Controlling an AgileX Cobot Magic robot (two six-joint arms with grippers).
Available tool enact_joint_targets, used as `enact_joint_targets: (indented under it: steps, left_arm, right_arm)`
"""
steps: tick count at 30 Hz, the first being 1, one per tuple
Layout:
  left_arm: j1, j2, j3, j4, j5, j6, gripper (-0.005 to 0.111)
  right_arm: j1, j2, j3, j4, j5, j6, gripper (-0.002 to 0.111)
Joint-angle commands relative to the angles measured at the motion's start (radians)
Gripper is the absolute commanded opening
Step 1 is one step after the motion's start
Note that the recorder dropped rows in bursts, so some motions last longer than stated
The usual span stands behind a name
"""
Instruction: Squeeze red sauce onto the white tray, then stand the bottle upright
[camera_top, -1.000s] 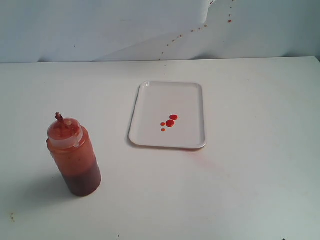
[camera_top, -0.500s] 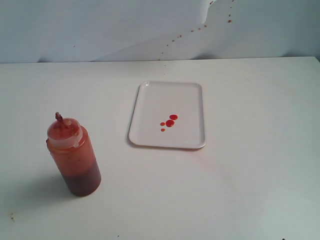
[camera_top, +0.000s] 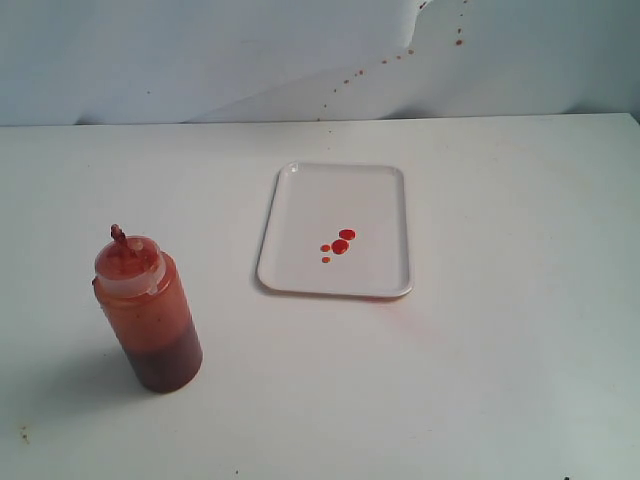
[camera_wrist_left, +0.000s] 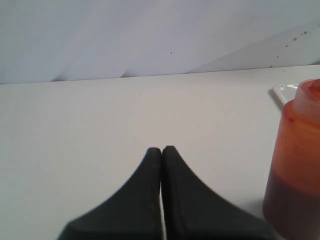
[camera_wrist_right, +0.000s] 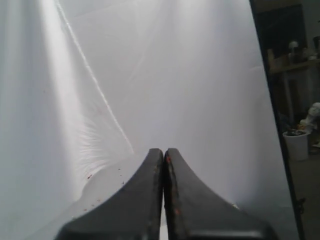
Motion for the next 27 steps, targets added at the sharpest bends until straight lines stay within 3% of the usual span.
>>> enact_joint_targets:
  steps: [1,19,27]
  left_arm:
    - [-0.004,-0.003,0.005,0.003,-0.008,0.002,0.001]
    - [-0.004,-0.003,0.005,0.003,-0.008,0.001,0.001]
    - [-0.004,-0.003,0.005,0.003,-0.008,0.001,0.001]
  right_arm:
    - [-0.139,-0.089,0.123,0.008,-0.071,-0.004,0.000]
    - [-0.163,-0.089,0.155,0.080,-0.097,-0.004,0.000]
    - [-0.163,-0.089,0.203,0.088,-0.262,-0.041,0.000]
